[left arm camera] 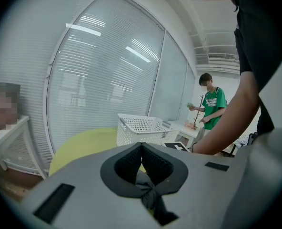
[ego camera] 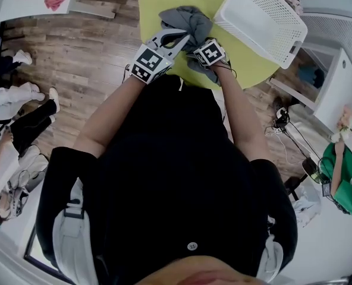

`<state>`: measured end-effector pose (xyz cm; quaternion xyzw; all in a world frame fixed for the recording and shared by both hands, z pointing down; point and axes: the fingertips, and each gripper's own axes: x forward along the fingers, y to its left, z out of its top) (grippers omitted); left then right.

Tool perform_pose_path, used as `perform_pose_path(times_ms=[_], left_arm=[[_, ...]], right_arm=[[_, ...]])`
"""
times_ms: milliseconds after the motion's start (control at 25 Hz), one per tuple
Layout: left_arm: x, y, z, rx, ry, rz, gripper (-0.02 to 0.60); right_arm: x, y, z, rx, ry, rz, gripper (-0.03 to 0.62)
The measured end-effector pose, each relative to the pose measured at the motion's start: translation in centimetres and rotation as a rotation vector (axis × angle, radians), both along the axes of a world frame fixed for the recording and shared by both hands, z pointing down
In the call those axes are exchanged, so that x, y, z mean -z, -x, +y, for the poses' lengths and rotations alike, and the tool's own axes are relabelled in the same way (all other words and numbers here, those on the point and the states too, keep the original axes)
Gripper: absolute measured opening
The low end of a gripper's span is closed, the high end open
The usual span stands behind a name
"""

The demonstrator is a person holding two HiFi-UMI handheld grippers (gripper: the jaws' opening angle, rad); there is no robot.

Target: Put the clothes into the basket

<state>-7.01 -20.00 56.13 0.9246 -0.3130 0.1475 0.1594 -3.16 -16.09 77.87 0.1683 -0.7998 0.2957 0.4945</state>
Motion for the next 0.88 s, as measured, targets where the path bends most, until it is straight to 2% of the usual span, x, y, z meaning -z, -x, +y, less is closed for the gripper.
perform_pose_path(times_ms=[240,440,520,640,880], left_arm=[[-0.1,0.9,0.6,0.023,0.009,-0.004,0.011],[-0.1,2.0,1.3,0.027,0.002,-0.017,0.011],[0.0,2.4,1.5,0.028,0.0,-0.017,0.011],[0.4,2.8,1.6,0.026,-0.009,-0.014,0.011],[1.6,2.8,2.0,0.014,-0.036,0.003,0.009]], right_arm=[[-2.0,0.5,-0.2,0.023,0.004,0.061,0.449],[-2.7,0.3,-0.4,0.063,-0.054,0.136,0.446],[-2.3,0.5,-0.5,0.078,-0.086,0.125,0.435],[-1.0,0.2,-0.4,0.079,-0.114,0.113,0.376],[2.2,-0.6,0.2,0.094,-0.14,0.104,0.36]])
